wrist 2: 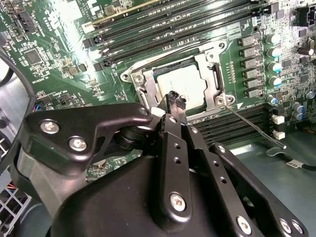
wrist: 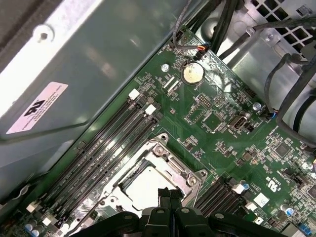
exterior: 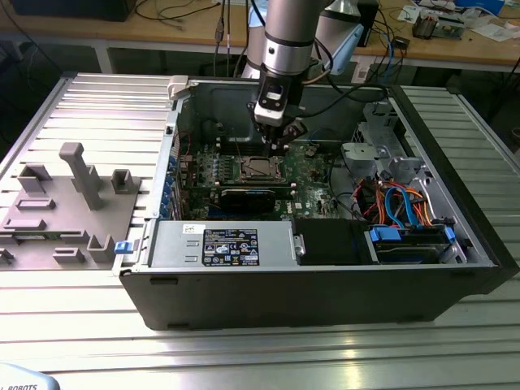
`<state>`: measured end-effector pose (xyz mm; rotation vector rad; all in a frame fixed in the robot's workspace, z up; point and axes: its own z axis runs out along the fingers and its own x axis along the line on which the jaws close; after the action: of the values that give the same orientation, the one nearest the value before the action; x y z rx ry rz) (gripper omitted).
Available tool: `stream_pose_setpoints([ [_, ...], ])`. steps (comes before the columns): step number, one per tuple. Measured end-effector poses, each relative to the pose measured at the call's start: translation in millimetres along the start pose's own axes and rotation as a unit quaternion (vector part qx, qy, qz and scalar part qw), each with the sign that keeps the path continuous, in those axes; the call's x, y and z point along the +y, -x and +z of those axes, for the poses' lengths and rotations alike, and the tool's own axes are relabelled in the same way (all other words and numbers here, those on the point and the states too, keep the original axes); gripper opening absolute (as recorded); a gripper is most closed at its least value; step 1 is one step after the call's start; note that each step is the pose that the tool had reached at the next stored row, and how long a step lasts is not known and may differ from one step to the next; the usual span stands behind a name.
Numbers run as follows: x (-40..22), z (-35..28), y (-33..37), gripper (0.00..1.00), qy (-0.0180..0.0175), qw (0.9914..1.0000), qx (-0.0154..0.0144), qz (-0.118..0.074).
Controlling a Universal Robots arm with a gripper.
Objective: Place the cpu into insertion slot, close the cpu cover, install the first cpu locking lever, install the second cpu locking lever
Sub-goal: 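Install the first cpu locking lever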
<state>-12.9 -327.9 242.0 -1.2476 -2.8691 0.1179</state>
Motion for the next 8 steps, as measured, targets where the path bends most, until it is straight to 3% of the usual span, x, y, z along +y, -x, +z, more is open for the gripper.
stream_pose_setpoints([
  [8, 0.0, 0.0, 0.0, 0.11, 0.0004, 0.99981, -0.0014, -0.020],
])
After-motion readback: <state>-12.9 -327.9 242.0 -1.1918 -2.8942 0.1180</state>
